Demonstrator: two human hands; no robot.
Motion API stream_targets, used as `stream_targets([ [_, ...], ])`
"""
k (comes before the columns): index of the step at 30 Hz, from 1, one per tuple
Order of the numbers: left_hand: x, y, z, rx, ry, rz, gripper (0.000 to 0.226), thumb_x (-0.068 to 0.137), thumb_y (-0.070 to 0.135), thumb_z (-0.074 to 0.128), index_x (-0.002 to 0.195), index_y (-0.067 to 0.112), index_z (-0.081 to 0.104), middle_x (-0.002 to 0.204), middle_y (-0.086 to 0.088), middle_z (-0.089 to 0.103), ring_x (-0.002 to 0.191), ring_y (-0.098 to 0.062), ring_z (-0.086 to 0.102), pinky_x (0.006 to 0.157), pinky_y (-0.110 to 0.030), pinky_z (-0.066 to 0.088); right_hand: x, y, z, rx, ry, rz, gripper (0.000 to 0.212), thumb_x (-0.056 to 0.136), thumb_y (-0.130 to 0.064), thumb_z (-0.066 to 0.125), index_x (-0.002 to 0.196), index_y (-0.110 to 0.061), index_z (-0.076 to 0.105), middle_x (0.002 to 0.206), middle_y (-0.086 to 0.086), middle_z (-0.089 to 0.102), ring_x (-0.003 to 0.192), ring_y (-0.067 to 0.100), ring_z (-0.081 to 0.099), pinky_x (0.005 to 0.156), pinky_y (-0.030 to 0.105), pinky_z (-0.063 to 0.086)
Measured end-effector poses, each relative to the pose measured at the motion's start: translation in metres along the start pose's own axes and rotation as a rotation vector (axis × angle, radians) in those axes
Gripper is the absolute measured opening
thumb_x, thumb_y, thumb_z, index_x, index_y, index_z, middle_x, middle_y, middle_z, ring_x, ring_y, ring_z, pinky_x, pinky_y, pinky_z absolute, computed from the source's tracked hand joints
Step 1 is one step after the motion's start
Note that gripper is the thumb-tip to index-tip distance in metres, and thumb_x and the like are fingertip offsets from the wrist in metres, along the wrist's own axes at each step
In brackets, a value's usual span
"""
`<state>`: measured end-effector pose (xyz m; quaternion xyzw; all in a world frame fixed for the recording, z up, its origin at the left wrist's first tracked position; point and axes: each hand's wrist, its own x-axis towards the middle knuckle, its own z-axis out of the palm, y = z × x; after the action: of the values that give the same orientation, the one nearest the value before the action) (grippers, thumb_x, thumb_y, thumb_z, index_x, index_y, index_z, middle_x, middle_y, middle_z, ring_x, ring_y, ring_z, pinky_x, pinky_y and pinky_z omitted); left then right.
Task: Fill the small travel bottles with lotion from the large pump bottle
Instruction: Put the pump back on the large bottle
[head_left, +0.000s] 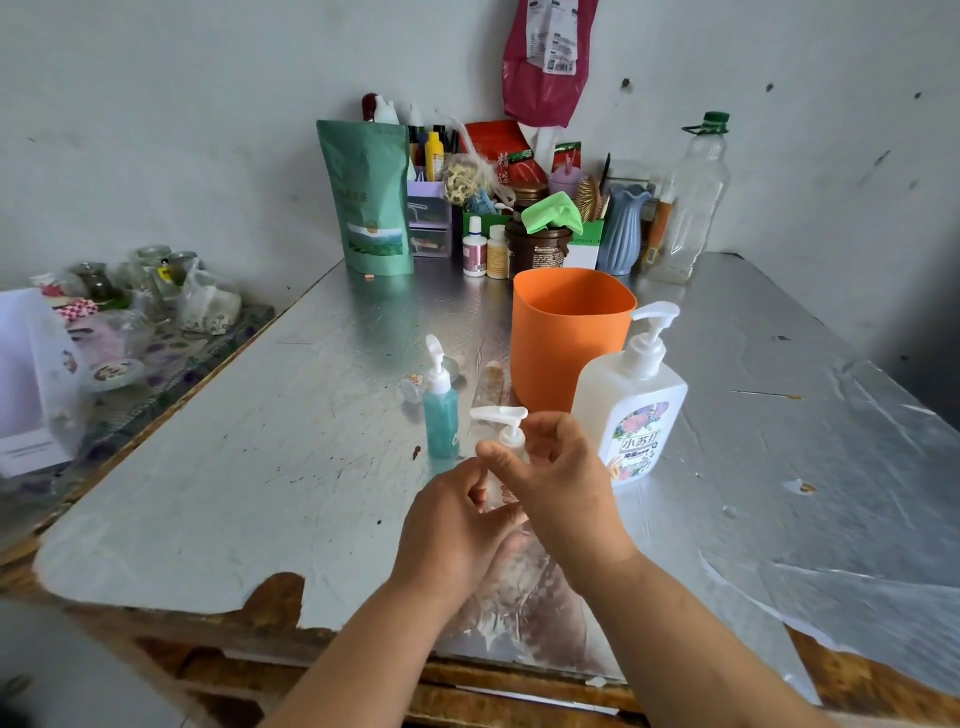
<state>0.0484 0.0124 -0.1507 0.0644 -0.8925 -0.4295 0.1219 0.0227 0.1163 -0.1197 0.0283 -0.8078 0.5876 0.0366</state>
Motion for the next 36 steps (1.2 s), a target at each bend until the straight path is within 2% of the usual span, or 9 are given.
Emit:
stream_targets([
  [7, 0.001, -0.004, 0.003, -0.003, 0.008, -0.001, 0.029, 0.082, 0.051, 0.066, 0.090, 0.025, 0.057, 0.074, 0.008, 0.061, 0.073, -0.010, 0.062, 0.082, -0.027, 0.055, 0.001, -0.005, -0.004, -0.059, -0.003, -0.009, 0.027, 0.076, -0.042, 0.077, 0.085, -0.033, 0.053, 0.103, -0.005, 0.060, 0.092, 0.006, 0.056, 0.072, 0.014, 0.038],
  [11, 0.002, -0.005, 0.003, 0.022, 0.012, 0.010, 0.032, 0.082, 0.055, 0.063, 0.088, 0.025, 0.056, 0.074, 0.008, 0.061, 0.072, -0.009, 0.061, 0.082, -0.026, 0.054, 0.001, -0.005, -0.003, -0.097, -0.037, -0.039, 0.029, 0.079, -0.043, 0.073, 0.099, -0.028, 0.058, 0.103, -0.010, 0.057, 0.094, 0.005, 0.055, 0.077, 0.016, 0.040],
  [15, 0.003, -0.007, 0.005, 0.042, 0.030, 0.018, 0.035, 0.082, 0.052, 0.067, 0.073, 0.026, 0.046, 0.066, 0.009, 0.056, 0.064, -0.008, 0.055, 0.082, -0.023, 0.052, 0.002, -0.008, -0.004, -0.094, 0.000, -0.043, 0.021, 0.079, -0.038, 0.074, 0.089, -0.028, 0.059, 0.102, -0.010, 0.059, 0.096, 0.003, 0.056, 0.081, 0.016, 0.041],
  [20, 0.003, -0.007, 0.006, 0.016, 0.020, 0.008, 0.029, 0.084, 0.053, 0.063, 0.081, 0.027, 0.052, 0.075, 0.012, 0.062, 0.076, -0.007, 0.063, 0.089, -0.020, 0.051, -0.001, -0.012, -0.001, -0.127, 0.068, -0.068, 0.032, 0.078, -0.038, 0.076, 0.072, -0.035, 0.045, 0.097, -0.008, 0.057, 0.091, 0.005, 0.054, 0.068, 0.004, 0.034],
  [25, 0.000, -0.004, 0.005, -0.067, -0.009, -0.031, 0.038, 0.082, 0.063, 0.055, 0.089, 0.026, 0.058, 0.085, 0.012, 0.067, 0.086, -0.008, 0.065, 0.091, -0.023, 0.051, -0.003, -0.012, 0.006, -0.131, 0.127, -0.066, 0.033, 0.079, -0.039, 0.075, 0.072, -0.033, 0.043, 0.096, -0.008, 0.053, 0.089, 0.008, 0.053, 0.074, 0.015, 0.038],
  [28, -0.002, -0.002, 0.003, -0.109, -0.021, -0.048, 0.049, 0.075, 0.072, 0.048, 0.093, 0.028, 0.060, 0.088, 0.013, 0.068, 0.089, -0.006, 0.065, 0.094, -0.027, 0.052, -0.003, -0.012, 0.009, -0.137, 0.112, -0.038, 0.030, 0.079, -0.042, 0.074, 0.075, -0.033, 0.045, 0.099, -0.008, 0.055, 0.095, 0.010, 0.054, 0.082, 0.022, 0.044],
  [30, -0.002, -0.001, 0.002, -0.063, -0.018, -0.042, 0.037, 0.083, 0.063, 0.055, 0.095, 0.028, 0.059, 0.087, 0.012, 0.067, 0.086, -0.006, 0.064, 0.091, -0.027, 0.053, -0.001, -0.007, 0.008, -0.128, 0.067, -0.018, 0.029, 0.076, -0.048, 0.074, 0.083, -0.034, 0.050, 0.105, -0.008, 0.057, 0.105, 0.011, 0.054, 0.092, 0.029, 0.047],
  [34, -0.003, 0.004, -0.002, 0.005, 0.001, -0.025, 0.024, 0.085, 0.053, 0.063, 0.086, 0.030, 0.055, 0.073, 0.012, 0.059, 0.071, -0.004, 0.058, 0.066, -0.020, 0.047, -0.007, -0.002, -0.003, -0.017, -0.047, 0.013, 0.080, 0.062, -0.079, 0.064, 0.122, -0.026, 0.057, 0.125, -0.006, 0.060, 0.119, 0.010, 0.054, 0.106, 0.037, 0.044],
  [36, -0.002, 0.003, -0.001, 0.018, 0.021, -0.033, 0.023, 0.083, 0.051, 0.067, 0.089, 0.031, 0.058, 0.075, 0.013, 0.062, 0.073, -0.004, 0.060, 0.067, -0.020, 0.048, -0.012, -0.001, -0.013, 0.132, -0.071, 0.029, 0.074, 0.070, -0.081, 0.053, 0.119, -0.027, 0.062, 0.116, -0.010, 0.068, 0.113, 0.008, 0.060, 0.102, 0.038, 0.047],
])
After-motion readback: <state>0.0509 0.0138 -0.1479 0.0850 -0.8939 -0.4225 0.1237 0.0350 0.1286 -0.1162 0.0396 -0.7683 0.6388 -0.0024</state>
